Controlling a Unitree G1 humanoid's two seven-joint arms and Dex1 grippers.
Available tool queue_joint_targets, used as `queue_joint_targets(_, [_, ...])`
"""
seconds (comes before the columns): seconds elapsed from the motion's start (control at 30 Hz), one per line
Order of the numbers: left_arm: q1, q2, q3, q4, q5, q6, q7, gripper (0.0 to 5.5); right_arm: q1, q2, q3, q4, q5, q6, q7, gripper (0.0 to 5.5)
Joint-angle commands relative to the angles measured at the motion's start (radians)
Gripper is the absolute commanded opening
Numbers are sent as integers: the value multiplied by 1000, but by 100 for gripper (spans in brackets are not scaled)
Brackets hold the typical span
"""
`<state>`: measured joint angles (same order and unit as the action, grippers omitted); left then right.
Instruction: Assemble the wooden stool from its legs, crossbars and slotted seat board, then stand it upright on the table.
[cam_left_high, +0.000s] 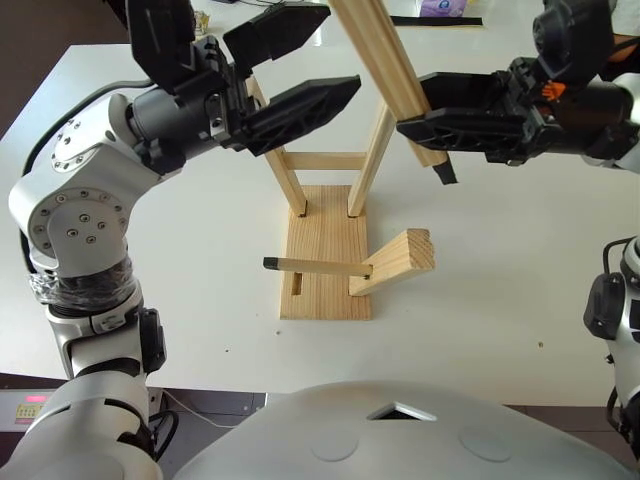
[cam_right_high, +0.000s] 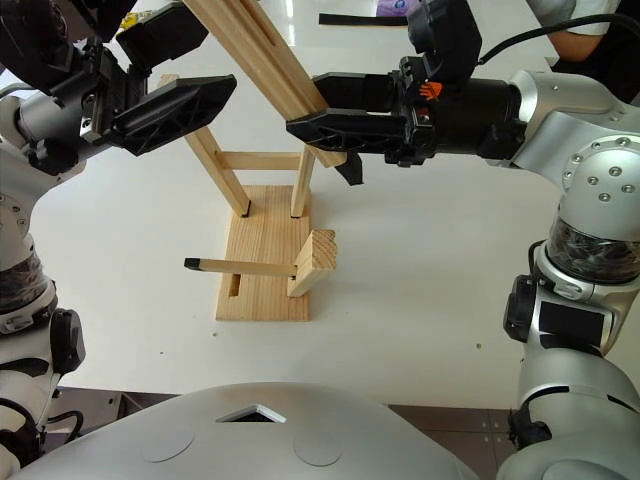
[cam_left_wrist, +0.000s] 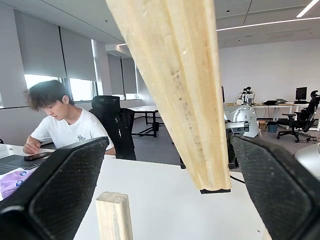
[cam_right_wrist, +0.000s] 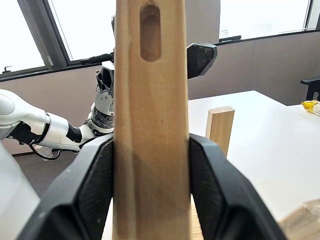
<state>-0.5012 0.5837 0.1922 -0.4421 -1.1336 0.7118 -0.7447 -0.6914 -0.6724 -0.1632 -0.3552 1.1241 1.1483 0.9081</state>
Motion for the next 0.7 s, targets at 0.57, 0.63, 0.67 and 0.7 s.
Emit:
queue_joint_targets(0.57, [-83,32,-36,30,-80,87,-80,453,33,-90,84,-38,-18,-50,119,206])
queue_joint_targets(0.63, [-67,36,-36,18,-82,92,-92,453,35,-97,85,-39,-19,-56,125,206])
queue_joint_targets(0.67, [-59,38,-35,12,-83,93,-98,453,36,-99,88,-39,-22,-60,129,206])
queue_joint_targets(0.7, [-54,38,-36,9,-84,94,-101,435,36,-101,90,-40,-23,-62,131,206])
